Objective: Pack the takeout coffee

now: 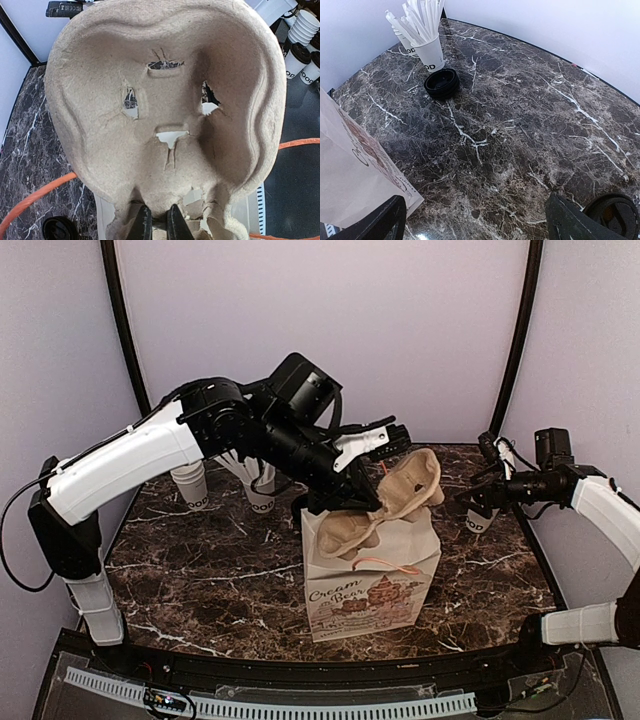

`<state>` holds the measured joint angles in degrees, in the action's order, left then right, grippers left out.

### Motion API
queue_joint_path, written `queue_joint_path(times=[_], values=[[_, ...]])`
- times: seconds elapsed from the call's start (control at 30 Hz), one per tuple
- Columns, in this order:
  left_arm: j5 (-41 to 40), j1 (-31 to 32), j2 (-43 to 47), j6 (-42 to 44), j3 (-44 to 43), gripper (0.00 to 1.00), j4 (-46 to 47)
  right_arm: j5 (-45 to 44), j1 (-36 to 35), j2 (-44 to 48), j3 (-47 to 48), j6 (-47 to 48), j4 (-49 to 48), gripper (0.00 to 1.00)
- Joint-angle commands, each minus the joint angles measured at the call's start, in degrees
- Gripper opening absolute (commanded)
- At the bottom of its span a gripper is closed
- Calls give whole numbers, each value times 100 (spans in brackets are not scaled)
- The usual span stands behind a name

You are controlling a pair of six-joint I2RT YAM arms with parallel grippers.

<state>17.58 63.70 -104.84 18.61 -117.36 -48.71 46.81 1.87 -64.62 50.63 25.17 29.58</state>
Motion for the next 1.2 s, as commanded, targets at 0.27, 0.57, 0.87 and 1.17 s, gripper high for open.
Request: queue_joint_path(times=[0.27, 0.57, 0.87, 1.17], values=[[-1075, 463, -37, -87, -220, 0, -1043, 311, -29, -66, -10, 275, 89, 99], [-1674, 754, -231, -128, -105, 0, -1301, 401, -36, -51, -1, 389, 204, 99], [-2219, 881, -239, -175, 131, 0, -1529, 518, -128, -172, 66, 539, 375, 99], [-2605, 971, -179, -263, -347, 0, -1515, 1065, -685, -476, 1717, 948, 2125, 99]])
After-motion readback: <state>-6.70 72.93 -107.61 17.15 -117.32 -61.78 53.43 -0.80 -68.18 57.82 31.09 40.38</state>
